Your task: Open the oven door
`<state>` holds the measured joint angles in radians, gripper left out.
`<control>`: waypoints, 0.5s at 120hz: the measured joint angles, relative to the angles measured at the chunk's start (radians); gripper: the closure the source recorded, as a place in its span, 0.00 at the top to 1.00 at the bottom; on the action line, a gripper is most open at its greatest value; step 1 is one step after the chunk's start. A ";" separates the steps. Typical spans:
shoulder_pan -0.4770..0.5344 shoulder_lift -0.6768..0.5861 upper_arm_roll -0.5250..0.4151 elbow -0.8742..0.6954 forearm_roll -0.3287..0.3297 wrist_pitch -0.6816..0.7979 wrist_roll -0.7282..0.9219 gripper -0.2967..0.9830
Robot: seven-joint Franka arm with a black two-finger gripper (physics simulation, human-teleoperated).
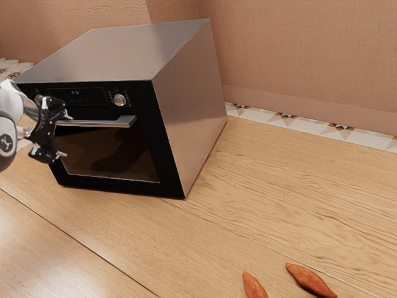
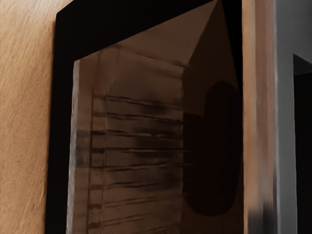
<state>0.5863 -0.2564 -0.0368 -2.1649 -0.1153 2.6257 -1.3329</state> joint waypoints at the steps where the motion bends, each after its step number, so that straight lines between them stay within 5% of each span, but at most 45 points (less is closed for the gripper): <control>1: 0.000 0.001 0.000 0.000 0.000 0.000 -0.001 0.77; 26: 0.003 0.003 0.000 -0.014 -0.005 0.003 -0.012 0.77; 60: 0.115 -0.324 -0.007 -0.337 -0.023 0.005 -0.021 0.77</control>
<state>0.7010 -0.5808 -0.0434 -2.5014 -0.1380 2.6305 -1.3537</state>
